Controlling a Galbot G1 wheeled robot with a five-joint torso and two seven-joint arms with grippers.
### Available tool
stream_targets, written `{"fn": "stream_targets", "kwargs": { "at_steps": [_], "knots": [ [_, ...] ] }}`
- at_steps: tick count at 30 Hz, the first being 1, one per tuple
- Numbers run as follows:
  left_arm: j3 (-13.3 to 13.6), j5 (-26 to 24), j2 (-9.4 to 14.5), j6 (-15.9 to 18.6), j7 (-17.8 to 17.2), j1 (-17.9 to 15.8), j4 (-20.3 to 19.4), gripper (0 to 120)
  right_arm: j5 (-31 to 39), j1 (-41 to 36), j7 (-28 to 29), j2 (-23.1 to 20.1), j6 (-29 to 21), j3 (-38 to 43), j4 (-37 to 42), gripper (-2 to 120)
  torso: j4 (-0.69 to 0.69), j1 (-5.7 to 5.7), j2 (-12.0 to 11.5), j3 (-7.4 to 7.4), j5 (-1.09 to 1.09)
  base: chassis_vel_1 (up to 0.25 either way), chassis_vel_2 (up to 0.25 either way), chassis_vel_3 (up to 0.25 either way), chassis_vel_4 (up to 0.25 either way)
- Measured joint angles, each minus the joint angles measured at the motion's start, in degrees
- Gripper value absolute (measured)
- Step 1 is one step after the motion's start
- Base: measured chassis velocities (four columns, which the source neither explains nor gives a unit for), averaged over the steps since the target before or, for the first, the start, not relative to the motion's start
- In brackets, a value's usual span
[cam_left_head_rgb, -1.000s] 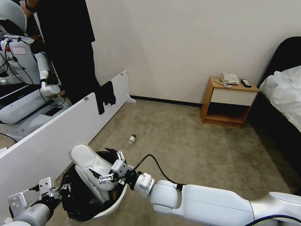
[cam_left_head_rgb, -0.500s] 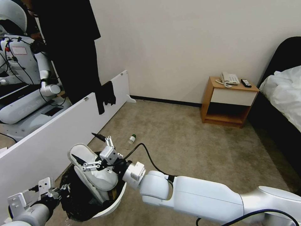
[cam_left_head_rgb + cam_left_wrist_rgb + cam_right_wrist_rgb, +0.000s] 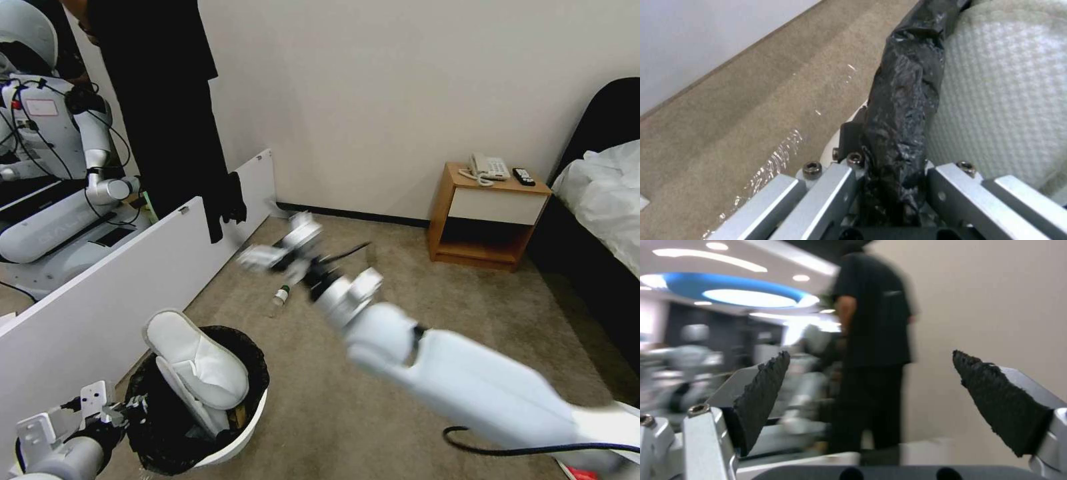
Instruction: Pick up the trash bin, then pick up the garbage from the floor and place it into the trash bin.
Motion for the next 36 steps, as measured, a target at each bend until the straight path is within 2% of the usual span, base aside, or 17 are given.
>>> {"fn": "stream_targets", "kwargs": {
  "at_steps": [2, 5, 6, 7, 8, 10, 11, 12, 14, 15, 18, 20, 26, 27, 28, 31, 36],
  "knots": [
    [-0.6, 1.2, -1.4, 0.0, 1.1, 1.3, -0.5, 2, 2.5, -2.6, 1.1, -2.5, -0.4, 5.9, 0.8, 92, -0.01, 0.00, 0.0, 0.00, -0.01, 0.000, 0.000, 0.000, 0.000],
    [-1.0, 1.8, -2.4, 0.0, 1.4, 1.8, -1.1, 2, 3.7, -3.7, 1.4, -3.5, -0.4, 8.6, 1.0, 92, 0.05, 0.00, 0.0, 0.00, -0.01, 0.000, 0.000, 0.000, 0.000],
    [-1.1, 2.5, -3.0, 0.0, 1.6, 1.9, -1.5, 2, 4.6, -6.0, 1.8, -5.0, -0.4, 13.7, 1.6, 92, 0.07, 0.00, 0.0, 0.00, -0.01, 0.000, 0.000, 0.000, 0.000],
    [-1.1, 2.9, -3.4, 0.0, 1.6, 1.8, -1.8, 2, 4.9, -7.7, 2.1, -5.8, -0.6, 17.0, 2.4, 92, 0.06, 0.00, 0.0, 0.00, -0.02, 0.000, 0.000, 0.000, 0.000],
    [-1.1, 2.9, -3.4, 0.0, 1.6, 1.8, -1.8, 2, 4.9, -7.7, 2.1, -5.8, -0.6, 17.0, 2.4, 92, 0.06, 0.00, 0.0, 0.00, -0.02, 0.000, 0.000, 0.000, 0.000],
    [-0.8, 3.3, -4.3, 0.0, 1.8, 1.6, -2.4, 2, 5.5, -12.2, 3.1, -7.1, -2.2, 25.5, 4.5, 92, 0.01, 0.00, 0.0, 0.00, 0.00, 0.000, 0.000, 0.000, 0.000],
    [-0.8, 3.3, -4.3, 0.0, 1.8, 1.6, -2.4, 2, 5.5, -12.2, 3.1, -7.1, -2.2, 25.5, 4.5, 92, 0.01, 0.00, 0.0, 0.00, 0.00, 0.000, 0.000, 0.000, 0.000],
    [-0.6, 4.3, -5.0, 0.0, 2.4, 1.8, -2.8, 2, 5.9, -17.2, 3.9, -7.7, -3.5, 33.0, 7.0, 92, 0.00, 0.00, 0.0, -0.01, -0.02, 0.000, 0.000, 0.000, 0.000],
    [-0.6, 5.2, -5.6, -0.1, 2.7, 2.0, -3.2, 2, 5.9, -23.1, 4.3, -7.8, -4.7, 40.8, 9.3, 92, 0.01, 0.00, 0.0, 0.00, -0.01, 0.000, 0.000, 0.000, 0.000],
    [-0.6, 5.2, -5.6, -0.1, 2.7, 2.0, -3.2, 2, 5.9, -23.1, 4.3, -7.8, -4.7, 40.8, 9.3, 92, 0.01, 0.00, 0.0, 0.00, -0.01, 0.000, 0.000, 0.000, 0.000],
    [-0.6, 6.0, -5.8, -0.2, 3.2, 2.4, -3.6, 2, 5.6, -28.7, 4.3, -7.8, -5.4, 47.4, 11.3, 92, 0.02, -0.01, 0.0, -0.01, -0.02, 0.000, 0.000, 0.000, 0.000],
    [-0.5, 6.4, -6.4, -0.4, 3.6, 2.8, -4.1, 2, 4.0, -34.0, 3.3, -7.6, -5.4, 54.2, 12.5, 92, 0.01, 0.00, 0.0, -0.01, -0.02, 0.000, 0.000, 0.000, 0.000],
    [-0.2, 8.4, -7.7, -0.9, 4.8, 3.2, -4.5, 2, 0.2, -40.4, 2.6, -5.5, -5.4, 60.6, 15.0, 92, 0.01, -0.01, 0.0, -0.01, -0.03, 0.000, 0.000, 0.000, 0.000],
    [0.0, 9.1, -8.0, -1.1, 5.3, 3.5, -4.6, 2, -1.4, -42.5, 2.3, -4.6, -5.4, 62.3, 15.9, 92, 0.08, 0.00, 0.0, 0.00, -0.03, 0.000, 0.000, 0.000, 0.000],
    [0.1, 9.7, -8.3, -1.2, 5.6, 3.7, -4.7, 2, -2.6, -44.5, 2.0, -3.8, -5.3, 63.6, 16.6, 92, 0.03, -0.01, 0.0, -0.01, -0.06, 0.000, 0.000, 0.000, 0.000],
    [0.4, 11.1, -9.0, -1.5, 6.3, 4.0, -4.9, 2, -5.4, -48.3, 1.5, -2.0, -5.0, 65.8, 17.5, 93, 0.02, -0.01, 0.0, -0.01, 0.01, 0.000, 0.000, 0.000, 0.000],
    [1.0, 13.3, -10.3, -2.0, 7.3, 4.1, -5.0, 2, -8.8, -52.2, 0.8, 0.0, -4.3, 67.0, 18.7, 92, 0.03, -0.01, 0.0, 0.00, -0.04, 0.000, 0.000, 0.000, 0.000]
  ]
}}
